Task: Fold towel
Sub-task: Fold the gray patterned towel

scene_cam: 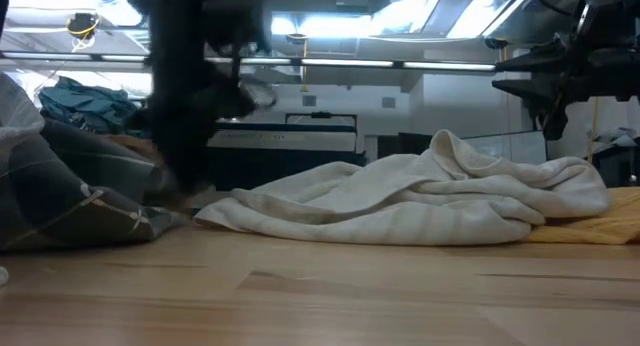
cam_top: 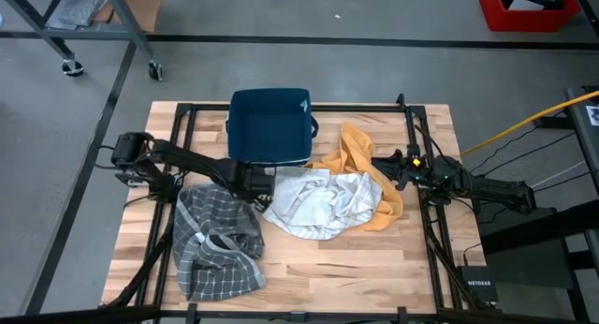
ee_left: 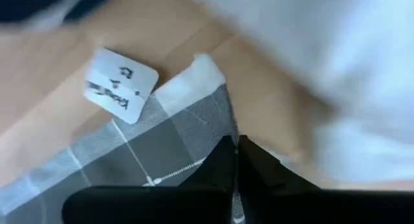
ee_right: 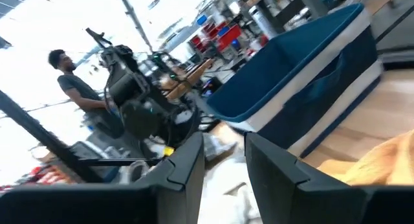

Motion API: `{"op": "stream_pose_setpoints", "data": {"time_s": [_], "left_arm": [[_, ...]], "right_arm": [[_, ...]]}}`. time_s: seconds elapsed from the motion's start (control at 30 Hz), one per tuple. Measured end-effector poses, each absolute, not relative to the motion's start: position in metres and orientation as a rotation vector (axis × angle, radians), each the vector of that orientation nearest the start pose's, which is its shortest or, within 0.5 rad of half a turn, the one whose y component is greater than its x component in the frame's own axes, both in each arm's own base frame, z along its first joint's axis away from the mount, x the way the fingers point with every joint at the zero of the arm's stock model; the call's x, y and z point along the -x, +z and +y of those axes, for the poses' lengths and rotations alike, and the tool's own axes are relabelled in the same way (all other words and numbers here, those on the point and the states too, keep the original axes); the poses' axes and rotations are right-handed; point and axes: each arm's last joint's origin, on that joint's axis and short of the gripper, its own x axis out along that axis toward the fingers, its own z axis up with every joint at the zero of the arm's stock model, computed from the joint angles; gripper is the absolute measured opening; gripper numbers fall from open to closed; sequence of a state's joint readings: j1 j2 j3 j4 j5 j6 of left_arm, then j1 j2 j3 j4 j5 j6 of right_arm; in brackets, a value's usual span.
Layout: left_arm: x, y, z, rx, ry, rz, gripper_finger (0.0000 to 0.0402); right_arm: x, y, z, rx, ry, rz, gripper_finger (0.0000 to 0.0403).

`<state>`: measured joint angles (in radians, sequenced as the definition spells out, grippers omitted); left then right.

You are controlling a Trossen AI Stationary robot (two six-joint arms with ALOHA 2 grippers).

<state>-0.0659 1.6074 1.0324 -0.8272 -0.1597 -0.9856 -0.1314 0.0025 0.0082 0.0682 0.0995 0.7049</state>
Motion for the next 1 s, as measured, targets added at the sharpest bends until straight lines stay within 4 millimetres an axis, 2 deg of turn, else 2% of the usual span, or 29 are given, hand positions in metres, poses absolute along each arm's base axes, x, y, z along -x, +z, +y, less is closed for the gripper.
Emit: {"op": "stream_pose_setpoints", "data": {"time_s": [0.17,0.33,0.53,0.77,1.0], "left_arm": [[-0.295,0.230,-0.017,0.661,0.639,1.095,0.0001],[-0.301,0.262,-0.019,0.634,0.577,0.993,0.0001],[-0.301,0.288,-0.019,0.554,0.508,0.931,0.0000],[-0.299,0.294,-0.016,0.459,0.498,0.915,0.0000],[-0.298,0.293,-0.011,0.395,0.487,0.946,0.0000]], "right_arm": [[-0.095,0.184,-0.012,-0.712,-0.051,-0.222,0.0115],[-0.097,0.196,-0.012,-0.710,-0.027,-0.240,0.0115],[-0.113,0.201,-0.007,-0.751,-0.010,-0.087,0.0115],[-0.156,0.213,0.008,-0.757,-0.019,0.112,0.0115],[-0.220,0.218,0.027,-0.736,-0.001,0.341,0.0115]]}}
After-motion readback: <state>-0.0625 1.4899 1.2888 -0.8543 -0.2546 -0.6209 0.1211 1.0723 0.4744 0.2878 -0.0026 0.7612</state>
